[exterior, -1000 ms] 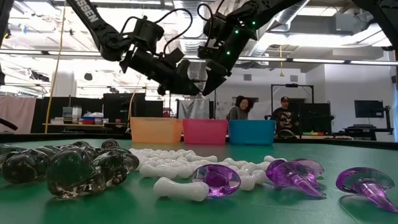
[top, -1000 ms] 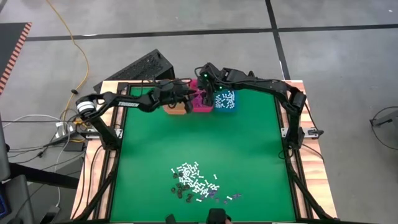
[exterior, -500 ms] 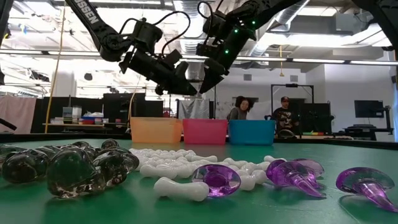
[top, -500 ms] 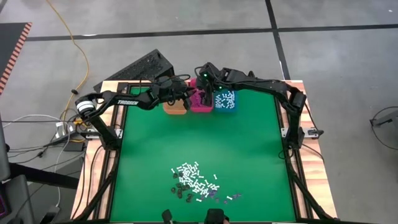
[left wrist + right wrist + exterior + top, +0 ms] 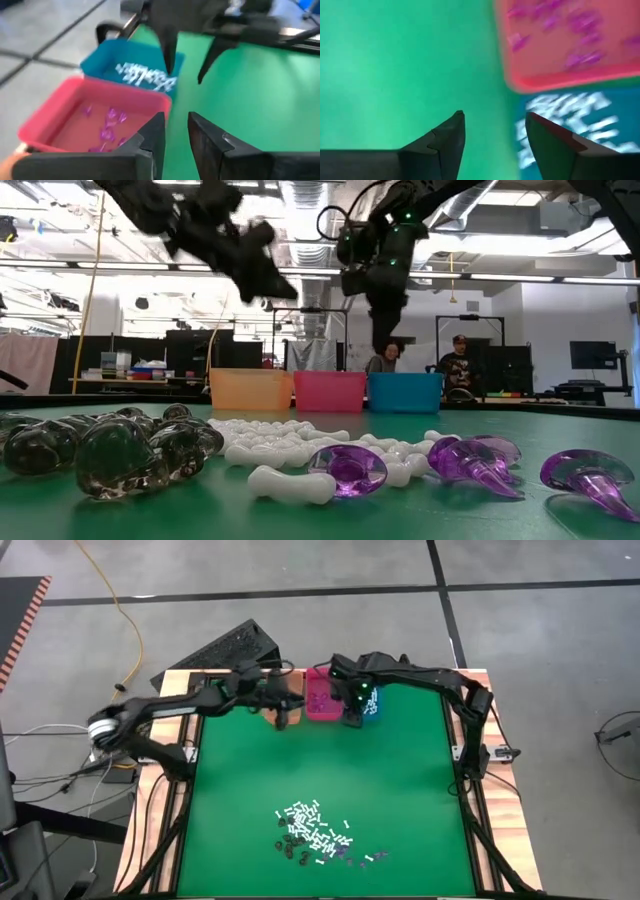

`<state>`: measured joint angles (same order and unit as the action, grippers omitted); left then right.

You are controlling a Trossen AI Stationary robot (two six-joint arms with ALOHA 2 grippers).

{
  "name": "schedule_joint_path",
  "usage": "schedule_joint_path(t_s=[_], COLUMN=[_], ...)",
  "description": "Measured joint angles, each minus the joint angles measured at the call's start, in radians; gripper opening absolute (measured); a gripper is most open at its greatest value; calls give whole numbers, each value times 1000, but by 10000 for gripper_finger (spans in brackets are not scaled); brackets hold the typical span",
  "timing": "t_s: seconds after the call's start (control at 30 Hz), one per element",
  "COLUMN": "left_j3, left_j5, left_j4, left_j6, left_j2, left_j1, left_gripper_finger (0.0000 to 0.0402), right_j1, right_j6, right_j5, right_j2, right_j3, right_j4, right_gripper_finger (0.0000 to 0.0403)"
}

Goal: Sort Halloween decoration
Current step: Put the violet witch hat toy into the red bin

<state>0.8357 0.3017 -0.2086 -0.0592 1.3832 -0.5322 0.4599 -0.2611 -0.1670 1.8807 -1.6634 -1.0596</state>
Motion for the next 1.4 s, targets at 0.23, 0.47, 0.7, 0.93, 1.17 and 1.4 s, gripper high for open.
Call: schedule_joint_path(t_s=[0.23, 0.47, 0.7, 0.93, 1.17, 1.4], left_j3=[-27, -106, -239, -293, -299, -300], left_j5=[-68, -232, -404, -523, -637, -685], left_j4=[189, 316, 325, 322, 301, 293], left_j6=[-51, -1, 125, 203, 200, 199], left_j2=[-365, -651, -842, -902, -878, -839], left_j1=[110, 277, 451, 604, 711, 745], left_gripper_finger=[31, 6, 0, 0, 0, 0], right_j1=[-8, -58, -347, -634, -816, -1010], right_j6=[22, 227, 549, 843, 989, 1130], right_j5=[-158, -96, 132, 306, 343, 342], right_j2=[-180, -534, -894, -1092, -950, -683], right_j3=[1, 71, 447, 920, 1104, 1053], right_j4=[-113, -118, 93, 614, 969, 1023], right_gripper_finger=[215, 204, 199, 198, 198, 198])
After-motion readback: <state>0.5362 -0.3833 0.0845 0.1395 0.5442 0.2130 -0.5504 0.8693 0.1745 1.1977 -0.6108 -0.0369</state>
